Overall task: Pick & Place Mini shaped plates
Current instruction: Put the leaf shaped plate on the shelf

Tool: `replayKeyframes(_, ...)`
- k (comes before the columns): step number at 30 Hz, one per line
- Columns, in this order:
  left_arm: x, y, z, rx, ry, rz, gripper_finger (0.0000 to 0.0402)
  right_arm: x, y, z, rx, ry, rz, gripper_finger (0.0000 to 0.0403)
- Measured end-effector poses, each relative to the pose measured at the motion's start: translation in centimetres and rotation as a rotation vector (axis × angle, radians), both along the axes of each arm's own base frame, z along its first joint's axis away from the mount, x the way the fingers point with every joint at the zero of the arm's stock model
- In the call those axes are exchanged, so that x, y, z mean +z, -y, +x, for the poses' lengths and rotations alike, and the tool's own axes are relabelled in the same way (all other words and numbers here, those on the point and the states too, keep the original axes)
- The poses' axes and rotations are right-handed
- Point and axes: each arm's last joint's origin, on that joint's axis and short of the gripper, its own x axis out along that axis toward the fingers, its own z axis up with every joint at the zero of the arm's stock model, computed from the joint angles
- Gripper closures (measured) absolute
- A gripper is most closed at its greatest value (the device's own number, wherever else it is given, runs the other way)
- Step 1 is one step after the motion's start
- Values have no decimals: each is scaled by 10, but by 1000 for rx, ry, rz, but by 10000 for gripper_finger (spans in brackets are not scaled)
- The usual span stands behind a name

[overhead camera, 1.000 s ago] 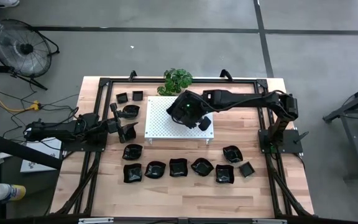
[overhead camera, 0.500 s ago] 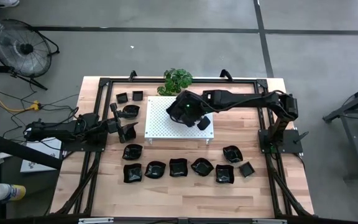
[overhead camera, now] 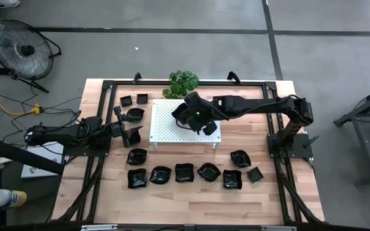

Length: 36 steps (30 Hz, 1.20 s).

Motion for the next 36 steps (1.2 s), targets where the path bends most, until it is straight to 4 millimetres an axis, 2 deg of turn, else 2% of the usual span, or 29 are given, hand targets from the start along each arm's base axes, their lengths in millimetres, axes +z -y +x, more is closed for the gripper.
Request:
replayKeyframes(4,0,0,0,0,0,0,227,8,-17,-15,-109,-11,11,213)
replayKeyframes(8,0,0,0,0,0,0,227,17,-30,-36,-272,-8,101,216)
replayKeyframes(14,0,0,0,0,0,0,227,28,-42,-67,-471,-37,220,227)
replayKeyframes(20,0,0,0,0,0,0,227,31,-51,-91,-648,-101,285,238)
replayKeyframes(26,0,0,0,0,0,0,227,34,-64,-106,-789,-112,358,241)
replayKeyframes(36,0,0,0,0,1,0,227,34,-74,-111,-976,-88,458,242)
